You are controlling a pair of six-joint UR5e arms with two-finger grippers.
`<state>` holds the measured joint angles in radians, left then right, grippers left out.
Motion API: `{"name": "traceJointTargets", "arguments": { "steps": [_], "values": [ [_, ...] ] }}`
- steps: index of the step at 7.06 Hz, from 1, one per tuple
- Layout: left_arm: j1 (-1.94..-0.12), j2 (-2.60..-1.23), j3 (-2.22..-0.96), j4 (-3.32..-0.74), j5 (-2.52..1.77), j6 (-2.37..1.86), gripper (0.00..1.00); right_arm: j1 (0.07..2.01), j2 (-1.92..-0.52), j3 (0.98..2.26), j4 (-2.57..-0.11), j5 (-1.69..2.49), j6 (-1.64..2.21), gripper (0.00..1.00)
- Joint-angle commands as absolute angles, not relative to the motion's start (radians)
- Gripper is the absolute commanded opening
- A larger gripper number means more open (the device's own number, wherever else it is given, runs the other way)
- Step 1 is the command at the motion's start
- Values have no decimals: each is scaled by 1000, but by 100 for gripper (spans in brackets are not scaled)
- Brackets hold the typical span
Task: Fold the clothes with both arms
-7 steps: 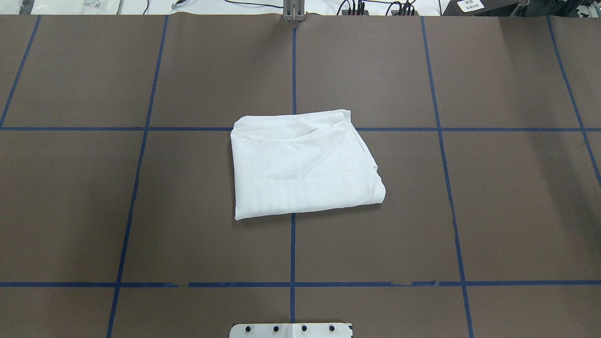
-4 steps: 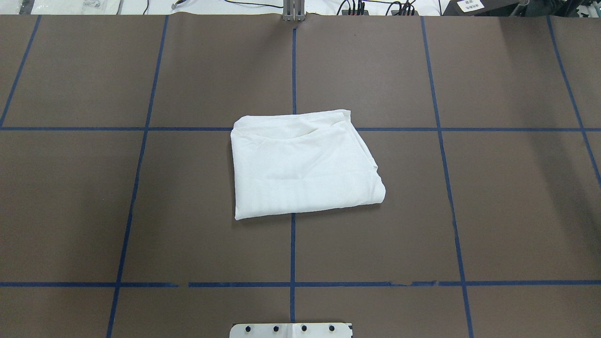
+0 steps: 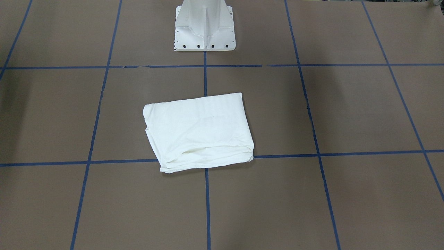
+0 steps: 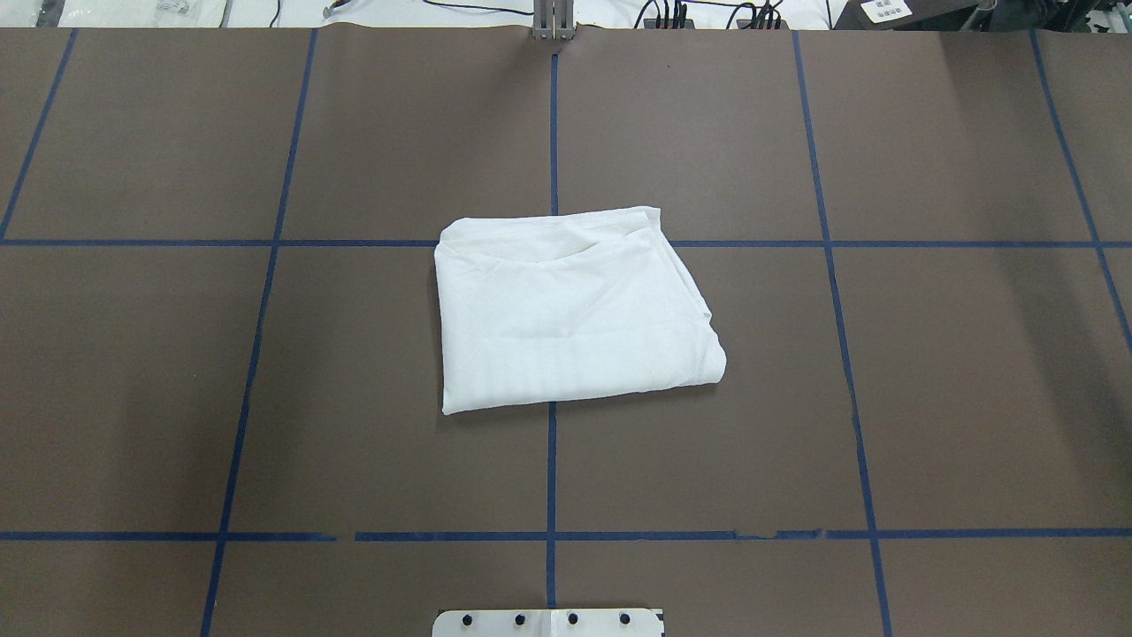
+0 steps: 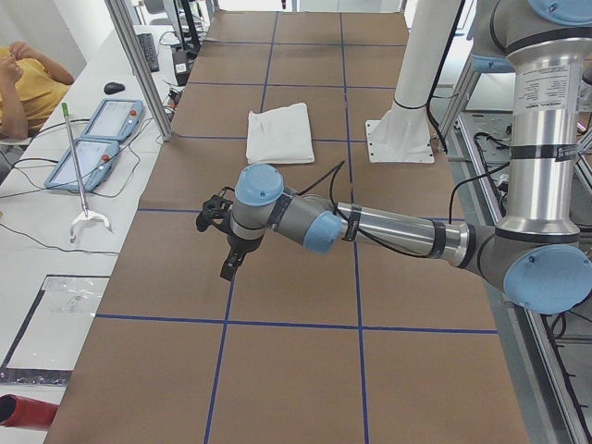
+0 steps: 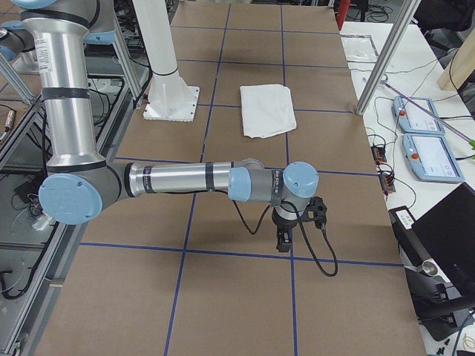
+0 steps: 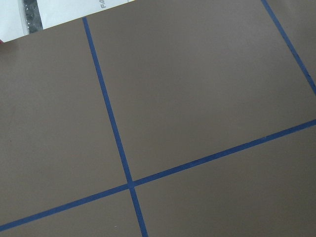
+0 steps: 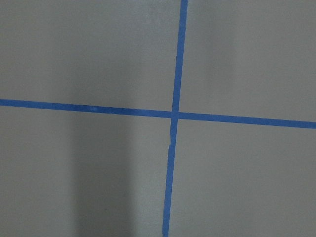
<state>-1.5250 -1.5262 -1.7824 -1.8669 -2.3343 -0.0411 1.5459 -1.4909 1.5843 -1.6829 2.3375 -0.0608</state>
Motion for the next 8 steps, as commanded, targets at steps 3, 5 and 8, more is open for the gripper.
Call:
{"name": "traceJointTargets", "arguments": {
  "steps": [3, 5, 8],
  "values": [
    [-1525, -1543, -1772, -1759, -2361, -49, 100, 1545, -1497, 1624, -1683, 2339, -61, 100],
    [-1525, -1545, -1761, -1753, -2367, -48, 100, 1534, -1490, 1628, -1681, 2341, -55, 100],
    [-1526, -1529, -1760, -1747, -2353, -111, 100, 1523, -1496, 1635, -1677, 2342, -54, 100]
  ]
}}
